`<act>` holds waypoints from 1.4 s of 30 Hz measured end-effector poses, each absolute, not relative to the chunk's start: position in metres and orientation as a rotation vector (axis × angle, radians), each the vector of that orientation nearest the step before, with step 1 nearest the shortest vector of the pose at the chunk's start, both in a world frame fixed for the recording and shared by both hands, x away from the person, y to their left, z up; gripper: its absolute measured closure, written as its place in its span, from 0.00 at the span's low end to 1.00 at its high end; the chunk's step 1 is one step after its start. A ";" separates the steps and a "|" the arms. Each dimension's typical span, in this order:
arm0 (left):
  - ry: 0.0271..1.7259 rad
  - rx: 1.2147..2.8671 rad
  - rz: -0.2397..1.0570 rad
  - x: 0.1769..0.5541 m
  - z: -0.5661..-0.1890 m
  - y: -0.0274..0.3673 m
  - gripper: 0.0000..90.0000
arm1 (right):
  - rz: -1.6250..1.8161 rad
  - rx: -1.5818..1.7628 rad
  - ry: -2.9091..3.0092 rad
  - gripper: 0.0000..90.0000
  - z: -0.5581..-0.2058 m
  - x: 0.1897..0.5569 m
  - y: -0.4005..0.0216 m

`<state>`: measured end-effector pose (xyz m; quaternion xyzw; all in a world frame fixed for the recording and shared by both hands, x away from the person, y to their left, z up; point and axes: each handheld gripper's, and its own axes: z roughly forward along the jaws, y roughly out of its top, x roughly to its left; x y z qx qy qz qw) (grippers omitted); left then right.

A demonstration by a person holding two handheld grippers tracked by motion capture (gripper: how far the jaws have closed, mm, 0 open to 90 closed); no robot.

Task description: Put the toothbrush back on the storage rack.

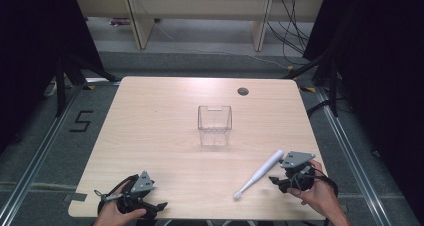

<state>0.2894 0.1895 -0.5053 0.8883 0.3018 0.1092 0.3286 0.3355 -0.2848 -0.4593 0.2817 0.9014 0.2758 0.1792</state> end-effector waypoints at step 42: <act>0.774 2.323 0.280 0.289 -0.504 0.189 0.17 | 0.829 1.000 2.525 0.97 -0.463 0.396 -0.265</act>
